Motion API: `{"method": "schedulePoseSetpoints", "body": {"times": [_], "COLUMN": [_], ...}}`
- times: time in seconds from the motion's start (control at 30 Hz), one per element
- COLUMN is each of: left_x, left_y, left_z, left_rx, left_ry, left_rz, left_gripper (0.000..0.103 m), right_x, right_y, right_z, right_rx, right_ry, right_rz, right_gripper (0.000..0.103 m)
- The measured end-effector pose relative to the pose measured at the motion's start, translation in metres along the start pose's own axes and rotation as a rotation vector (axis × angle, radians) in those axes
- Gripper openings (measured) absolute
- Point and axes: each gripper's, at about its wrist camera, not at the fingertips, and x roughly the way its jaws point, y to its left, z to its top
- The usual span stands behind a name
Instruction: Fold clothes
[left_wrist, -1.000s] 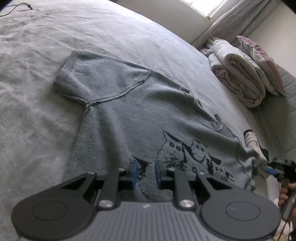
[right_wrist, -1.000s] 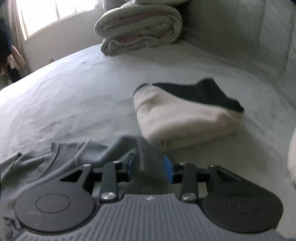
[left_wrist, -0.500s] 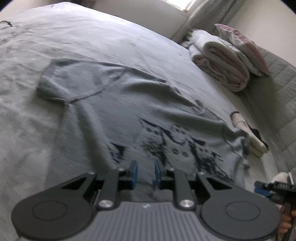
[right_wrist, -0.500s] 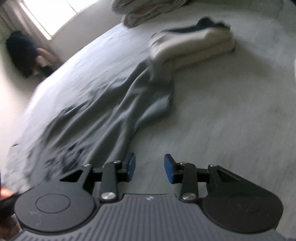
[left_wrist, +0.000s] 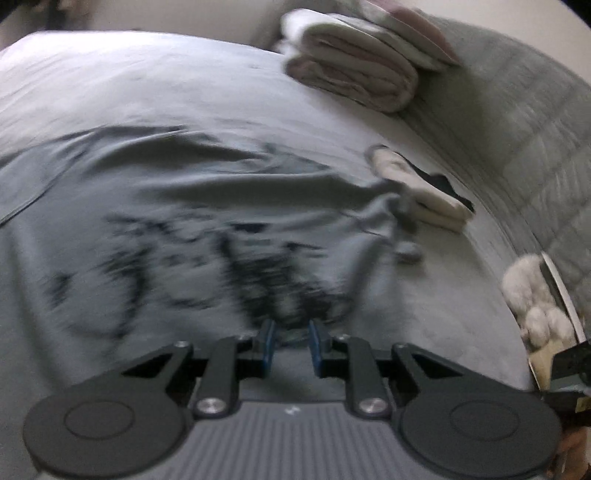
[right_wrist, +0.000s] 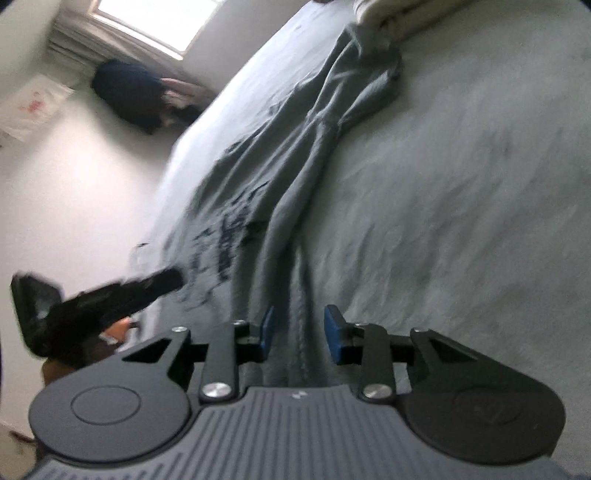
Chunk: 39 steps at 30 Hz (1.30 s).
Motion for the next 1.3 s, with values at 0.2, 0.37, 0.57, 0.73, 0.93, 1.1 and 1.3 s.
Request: {"method": "schedulePoseSetpoints", "body": {"times": [0.2,0.37,0.57,0.73,0.93,1.1,1.3], "left_x": [0.054,0.098,0.126,0.147,0.165,0.156,0.139], "left_y": [-0.065,-0.106,-0.141,-0.155,-0.153,-0.141,-0.118], "left_z": [0.017,0.028,0.03,0.029,0.032,0.05,0.075], "left_rx": [0.171,0.311,0.549,0.691,0.691,0.494,0.173], "left_ry": [0.02,0.025,-0.009,-0.029,-0.017,-0.051,-0.108], "left_rz": [0.012,0.059,0.049,0.099,0.153,0.108,-0.033], "left_gripper": [0.022,0.022,0.022,0.022,0.011,0.003,0.003], "right_x": [0.003,0.001,-0.002,-0.001,0.004,-0.006,-0.045], "right_y": [-0.008,-0.015,-0.021,-0.018,-0.01,-0.007,0.001], "right_z": [-0.012,-0.013,-0.011,-0.009,-0.009,-0.013,-0.026], "right_rx": [0.012,0.057,0.081,0.085,0.059,0.072,0.072], "right_ry": [0.026,0.038,0.058,0.061,0.047,0.003,-0.081], "right_rz": [0.048,0.066,0.092,0.086,0.068,0.042,0.034], "right_gripper": [0.009,0.005,0.004,0.006,0.006,0.006,0.006]}}
